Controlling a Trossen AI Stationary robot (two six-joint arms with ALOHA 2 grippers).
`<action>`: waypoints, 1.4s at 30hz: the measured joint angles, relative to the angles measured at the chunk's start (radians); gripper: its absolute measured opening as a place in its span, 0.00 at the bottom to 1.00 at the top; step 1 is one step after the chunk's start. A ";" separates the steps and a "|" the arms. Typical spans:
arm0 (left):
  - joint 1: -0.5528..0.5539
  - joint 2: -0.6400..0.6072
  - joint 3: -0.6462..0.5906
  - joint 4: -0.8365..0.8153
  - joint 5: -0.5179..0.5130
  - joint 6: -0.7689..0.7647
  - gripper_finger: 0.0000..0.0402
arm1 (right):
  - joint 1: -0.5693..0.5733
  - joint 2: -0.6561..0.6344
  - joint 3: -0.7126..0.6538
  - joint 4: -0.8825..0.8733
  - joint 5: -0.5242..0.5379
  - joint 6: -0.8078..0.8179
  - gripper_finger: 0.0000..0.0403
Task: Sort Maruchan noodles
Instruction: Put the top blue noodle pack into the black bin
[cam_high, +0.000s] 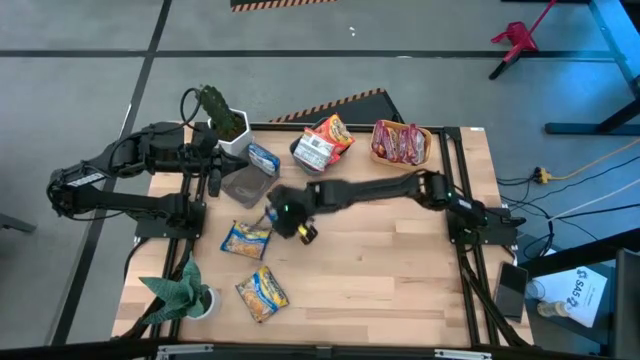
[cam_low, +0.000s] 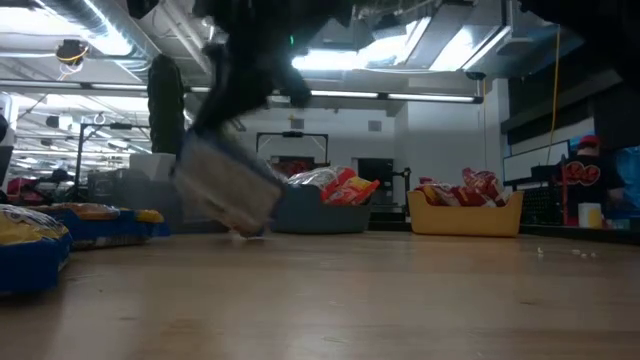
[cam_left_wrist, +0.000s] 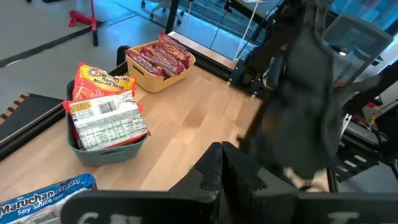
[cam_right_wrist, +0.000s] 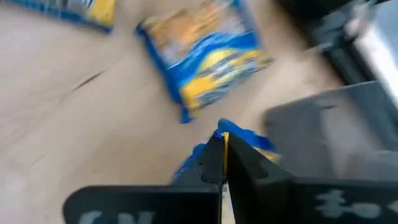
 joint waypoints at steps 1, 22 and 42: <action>0.000 0.000 0.000 0.000 0.000 0.000 0.00 | -0.014 -0.003 0.036 -0.020 -0.028 0.000 0.00; 0.000 0.000 0.001 0.003 -0.037 0.000 0.00 | -0.285 0.000 0.281 0.225 -0.329 0.131 0.00; 0.000 -0.001 0.001 0.004 -0.101 -0.007 0.00 | -0.353 0.142 0.285 0.314 -0.354 0.224 0.00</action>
